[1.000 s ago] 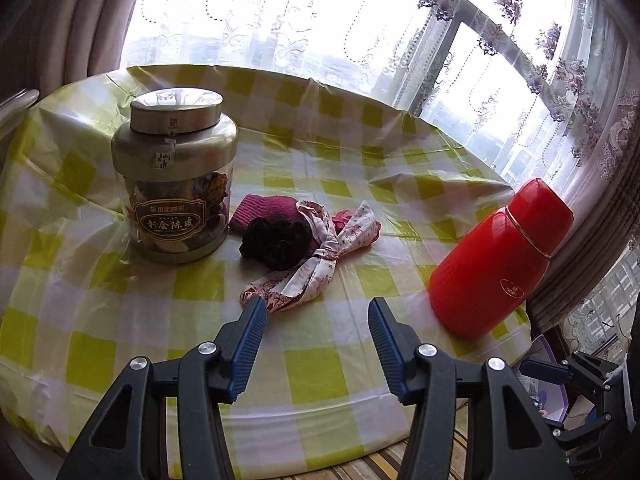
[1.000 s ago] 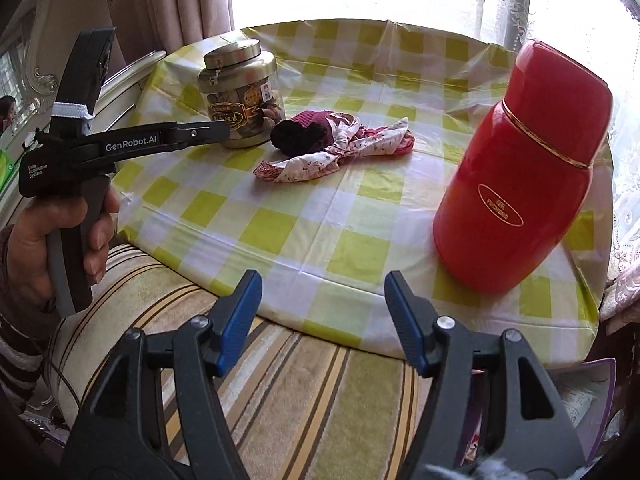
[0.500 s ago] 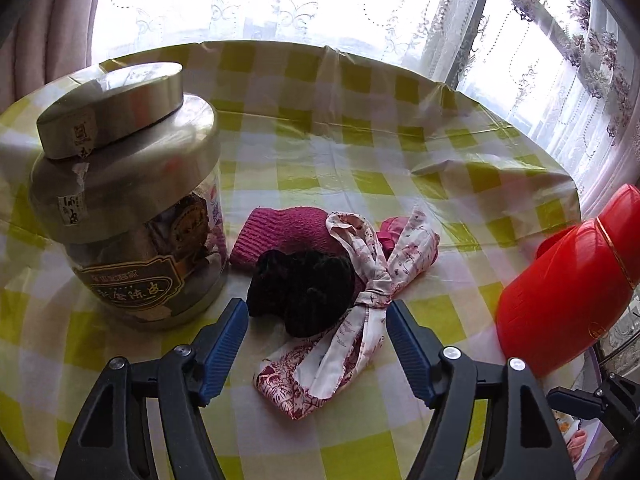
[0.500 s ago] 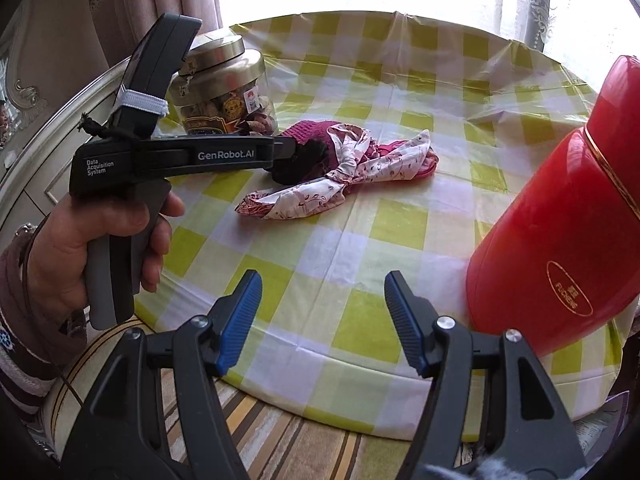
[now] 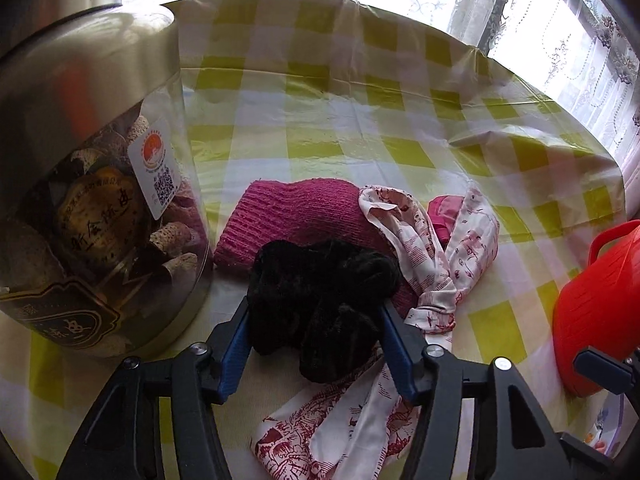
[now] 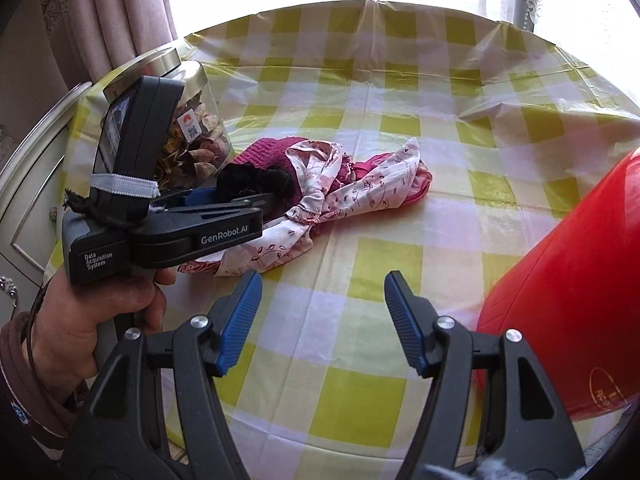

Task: Organize soft objects
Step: 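Grasp the black scrunchie with the left gripper while the right gripper grasps the printed scarf, then carry both items over the white box and open both grippers to drop them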

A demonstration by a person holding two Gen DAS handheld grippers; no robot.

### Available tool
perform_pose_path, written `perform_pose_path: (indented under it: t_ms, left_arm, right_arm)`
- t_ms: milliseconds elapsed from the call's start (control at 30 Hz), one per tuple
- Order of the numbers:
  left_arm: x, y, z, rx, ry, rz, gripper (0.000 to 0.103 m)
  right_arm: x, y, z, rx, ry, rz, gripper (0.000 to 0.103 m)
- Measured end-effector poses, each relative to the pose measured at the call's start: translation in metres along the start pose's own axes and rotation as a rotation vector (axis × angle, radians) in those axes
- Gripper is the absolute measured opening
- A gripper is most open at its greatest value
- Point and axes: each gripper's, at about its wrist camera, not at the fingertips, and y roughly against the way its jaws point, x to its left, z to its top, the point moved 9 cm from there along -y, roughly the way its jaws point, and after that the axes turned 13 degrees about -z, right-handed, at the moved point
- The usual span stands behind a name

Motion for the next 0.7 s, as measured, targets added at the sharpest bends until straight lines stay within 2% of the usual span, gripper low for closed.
perform_pose_path:
  t_ms: [33,67,100,233,467,533,600,633,700]
  left_arm:
    - [-0.001,0.001,0.000,-0.007,-0.007,0.003,0.048]
    - [-0.001,0.002,0.000,-0.008,-0.010,-0.004,0.038]
    - [-0.001,0.004,0.000,-0.012,-0.004,-0.009,0.034]
    - [0.003,0.018,-0.006,-0.026,0.033,-0.038,0.029]
    - [0.015,0.049,-0.025,-0.062,0.073,-0.010,0.028]
    - [0.017,0.057,-0.028,-0.075,0.083,-0.010,0.027]
    - [0.018,0.065,-0.030,-0.092,0.095,-0.010,0.027]
    - [0.019,0.069,-0.030,-0.100,0.100,-0.011,0.027]
    - [0.018,0.073,-0.031,-0.110,0.104,-0.013,0.027]
  right_arm:
    - [0.000,-0.004,0.002,0.004,-0.009,0.000,0.067]
    - [0.001,-0.008,0.005,0.008,-0.017,0.000,0.067]
    - [0.002,-0.012,0.007,0.014,-0.027,0.001,0.067]
    - [0.014,-0.027,0.018,0.026,-0.048,0.019,0.067]
    - [0.031,-0.061,0.026,0.057,-0.053,-0.001,0.067]
    - [0.034,-0.068,0.026,0.064,-0.051,-0.007,0.063]
    - [0.037,-0.074,0.024,0.074,-0.043,-0.012,0.048]
    - [0.037,-0.076,0.023,0.079,-0.039,-0.016,0.045]
    - [0.036,-0.079,0.020,0.082,-0.030,-0.018,0.028]
